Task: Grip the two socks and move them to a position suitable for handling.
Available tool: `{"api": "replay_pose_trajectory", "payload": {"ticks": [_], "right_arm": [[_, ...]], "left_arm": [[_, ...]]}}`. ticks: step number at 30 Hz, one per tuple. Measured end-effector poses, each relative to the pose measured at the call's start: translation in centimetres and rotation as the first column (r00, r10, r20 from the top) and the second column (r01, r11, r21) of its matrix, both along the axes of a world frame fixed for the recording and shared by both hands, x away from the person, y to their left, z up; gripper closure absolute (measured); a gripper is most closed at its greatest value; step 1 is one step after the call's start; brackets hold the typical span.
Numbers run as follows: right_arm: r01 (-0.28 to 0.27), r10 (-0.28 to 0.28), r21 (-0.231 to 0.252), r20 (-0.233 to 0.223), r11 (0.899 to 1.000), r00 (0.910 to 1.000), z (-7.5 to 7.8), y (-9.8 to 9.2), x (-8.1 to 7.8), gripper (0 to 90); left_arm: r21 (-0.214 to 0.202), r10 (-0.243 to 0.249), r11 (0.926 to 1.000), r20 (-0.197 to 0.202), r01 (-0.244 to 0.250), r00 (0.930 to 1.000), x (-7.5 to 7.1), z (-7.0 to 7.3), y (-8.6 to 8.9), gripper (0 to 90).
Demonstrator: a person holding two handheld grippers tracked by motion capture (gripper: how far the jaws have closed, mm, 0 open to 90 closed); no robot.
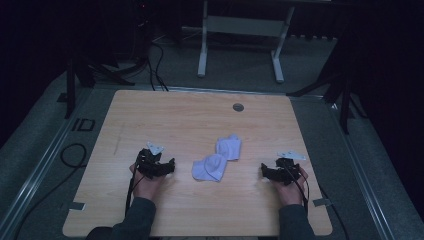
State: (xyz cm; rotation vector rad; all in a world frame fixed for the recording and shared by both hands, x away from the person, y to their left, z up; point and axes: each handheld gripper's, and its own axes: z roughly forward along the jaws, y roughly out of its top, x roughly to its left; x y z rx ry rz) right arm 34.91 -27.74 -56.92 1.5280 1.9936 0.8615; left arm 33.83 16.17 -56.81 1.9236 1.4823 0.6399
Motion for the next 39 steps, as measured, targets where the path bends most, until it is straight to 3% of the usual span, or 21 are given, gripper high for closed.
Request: {"api": "replay_pose_trajectory", "payload": {"ticks": [10,14,18,28,34,38,39], "right_arm": [[-0.019,0.019,-0.006,-0.021,1.000,0.9996,0.2,0.2,-0.2,16.3],[-0.035,0.035,-0.010,-0.030,0.999,0.9989,0.6,0.3,-0.5,28.1],[-0.049,0.049,-0.002,-0.021,0.999,0.9986,0.7,0.6,-0.7,33.1],[-0.094,0.094,0.021,0.018,0.995,0.9954,1.8,0.7,-1.5,58.1],[-0.062,0.063,0.021,-0.023,0.998,0.9978,1.9,0.7,-1.6,75.8],[-0.088,0.088,0.019,-0.003,0.996,0.9961,2.3,1.0,-1.9,89.7],[-0.088,0.088,0.019,-0.003,0.996,0.9961,2.3,1.0,-1.9,89.7]], "left_arm": [[0.000,0.002,1.0000,0.000,-0.002,1.0000,0.0,0.0,0.0,22.0],[-0.001,0.002,1.0000,0.001,-0.002,1.0000,0.0,0.0,0.0,22.0],[-0.001,0.006,1.0000,0.001,-0.006,1.0000,0.0,0.0,0.0,22.2],[-0.003,0.015,0.9999,0.002,-0.015,0.9999,0.1,0.0,0.3,23.5],[-0.001,0.015,0.9999,0.003,-0.015,0.9999,0.0,0.0,0.5,25.7],[-0.001,0.013,0.9999,0.004,-0.013,0.9999,0.0,0.0,0.5,25.8],[-0.002,0.012,0.9999,0.005,-0.012,0.9999,0.0,0.0,0.5,25.8]]}}
